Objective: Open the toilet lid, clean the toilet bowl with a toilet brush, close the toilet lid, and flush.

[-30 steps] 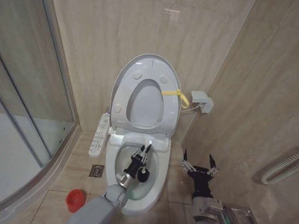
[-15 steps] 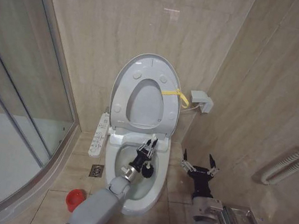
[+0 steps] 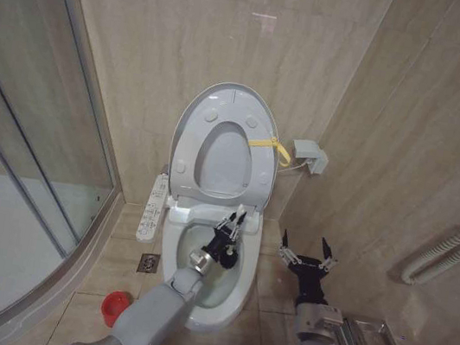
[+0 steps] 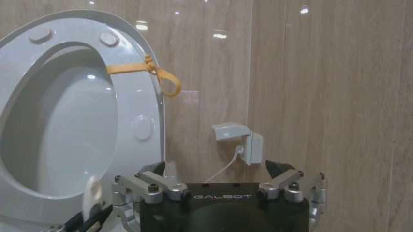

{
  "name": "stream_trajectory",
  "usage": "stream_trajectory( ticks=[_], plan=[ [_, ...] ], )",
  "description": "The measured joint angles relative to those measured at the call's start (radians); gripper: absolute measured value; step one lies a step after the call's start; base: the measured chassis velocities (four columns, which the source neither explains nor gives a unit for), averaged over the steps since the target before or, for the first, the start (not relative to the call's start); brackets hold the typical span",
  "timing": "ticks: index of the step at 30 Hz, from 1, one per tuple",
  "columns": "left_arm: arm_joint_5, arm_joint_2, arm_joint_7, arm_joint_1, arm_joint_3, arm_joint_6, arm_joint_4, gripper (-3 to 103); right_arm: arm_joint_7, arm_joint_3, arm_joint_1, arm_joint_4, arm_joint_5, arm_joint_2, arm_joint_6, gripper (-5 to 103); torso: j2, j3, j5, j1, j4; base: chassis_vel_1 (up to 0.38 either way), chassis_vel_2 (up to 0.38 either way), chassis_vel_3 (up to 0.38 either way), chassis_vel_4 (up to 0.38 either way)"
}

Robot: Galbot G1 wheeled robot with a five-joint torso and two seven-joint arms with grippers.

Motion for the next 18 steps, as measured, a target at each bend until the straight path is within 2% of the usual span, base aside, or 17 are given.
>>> stream_trajectory(
  ticks=[3, 9, 18],
  plan=[
    [0.004, -0.006, 0.0, -0.001, 0.009, 0.0, 0.009, 20, 0.0, 0.0, 0.0, 0.0, 0.0, 0.0, 0.0, 100, 0.0, 0.0, 0.0, 0.0, 0.0, 0.0, 0.0, 0.0, 0.0],
    [0.023, -0.012, 0.0, -0.028, -0.011, -0.001, 0.105, 20, 0.0, 0.0, 0.0, 0.0, 0.0, 0.0, 0.0, 100, 0.0, 0.0, 0.0001, 0.0, 0.0004, 0.0, 0.0, 0.0, 0.0],
    [0.008, -0.013, -0.005, -0.03, -0.012, -0.001, 0.04, 20, 0.0, 0.0, 0.0, 0.0, 0.0, 0.0, 0.0, 100, 0.0, 0.0, 0.0, 0.0, -0.0001, 0.0, 0.0, 0.0, 0.0]
  ],
)
